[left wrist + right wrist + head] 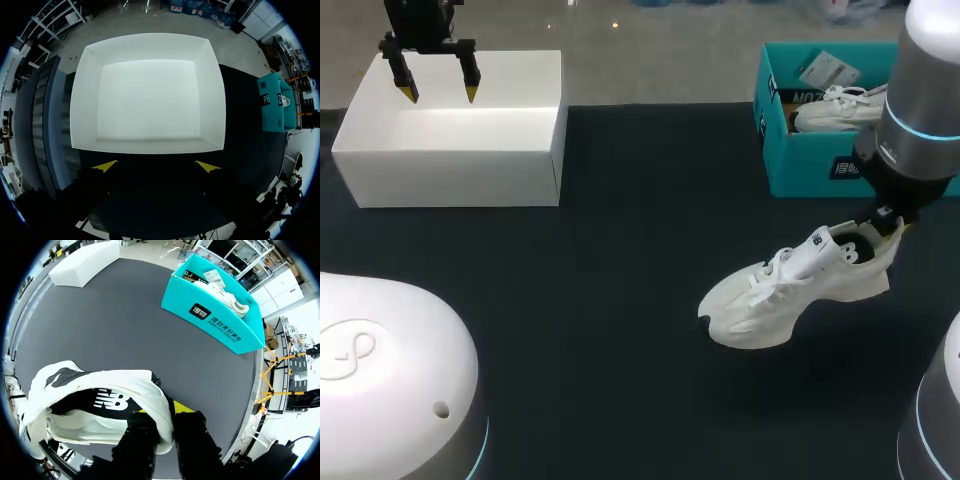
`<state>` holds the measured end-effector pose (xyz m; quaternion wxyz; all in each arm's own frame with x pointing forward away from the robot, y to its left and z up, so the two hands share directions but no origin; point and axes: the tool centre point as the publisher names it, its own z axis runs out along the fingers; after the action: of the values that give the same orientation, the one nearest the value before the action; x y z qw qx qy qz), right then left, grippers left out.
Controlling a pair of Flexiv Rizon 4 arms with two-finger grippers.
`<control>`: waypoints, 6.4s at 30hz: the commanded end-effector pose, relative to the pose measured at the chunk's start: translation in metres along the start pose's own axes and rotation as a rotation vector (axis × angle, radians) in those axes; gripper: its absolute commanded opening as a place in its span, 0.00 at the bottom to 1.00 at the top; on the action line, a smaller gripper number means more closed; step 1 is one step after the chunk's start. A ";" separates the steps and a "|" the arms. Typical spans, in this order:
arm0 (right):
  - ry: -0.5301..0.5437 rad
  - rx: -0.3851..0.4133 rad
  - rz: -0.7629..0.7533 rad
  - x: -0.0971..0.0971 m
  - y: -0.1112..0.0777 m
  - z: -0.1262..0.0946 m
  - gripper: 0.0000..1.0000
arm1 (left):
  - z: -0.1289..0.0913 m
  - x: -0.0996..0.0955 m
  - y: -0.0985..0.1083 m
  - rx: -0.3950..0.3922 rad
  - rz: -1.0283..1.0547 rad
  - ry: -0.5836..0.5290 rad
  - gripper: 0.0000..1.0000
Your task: Take the shoe out of the shoebox, open the shoe tongue, remove and reinsert the insole, then place the shoe into the shoebox
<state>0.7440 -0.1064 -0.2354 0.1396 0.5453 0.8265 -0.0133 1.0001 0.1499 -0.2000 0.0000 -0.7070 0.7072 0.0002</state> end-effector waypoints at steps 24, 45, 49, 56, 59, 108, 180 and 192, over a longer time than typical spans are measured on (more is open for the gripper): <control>-0.102 0.008 0.041 0.142 0.033 0.053 0.00 | 0.000 0.000 0.000 0.000 0.000 0.000 1.00; -0.152 0.051 0.062 0.176 0.044 0.103 0.00 | 0.000 0.000 0.000 0.000 0.000 0.000 1.00; -0.108 0.064 0.071 0.173 0.043 0.101 0.00 | 0.000 0.000 0.000 0.000 0.000 0.000 1.00; 0.018 0.100 0.024 0.163 0.040 0.077 1.00 | 0.000 0.000 0.000 0.000 0.000 0.000 1.00; 0.038 0.114 -0.005 0.158 0.037 0.066 1.00 | 0.000 0.000 0.000 0.000 0.000 0.000 1.00; 0.644 -0.912 -0.979 0.056 -0.014 0.021 1.00 | 0.000 0.000 0.000 0.000 0.000 0.000 1.00; 0.577 -0.672 -0.972 0.004 -0.064 0.068 1.00 | 0.000 0.000 0.000 0.000 0.000 0.000 1.00; 0.577 -0.672 -0.972 0.004 -0.064 0.068 1.00 | 0.000 0.000 0.000 0.000 0.000 0.000 1.00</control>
<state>0.6999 -0.1413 -0.3105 0.0518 0.0175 0.9418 0.3317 1.0001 0.1499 -0.2000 0.0000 -0.7070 0.7072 0.0002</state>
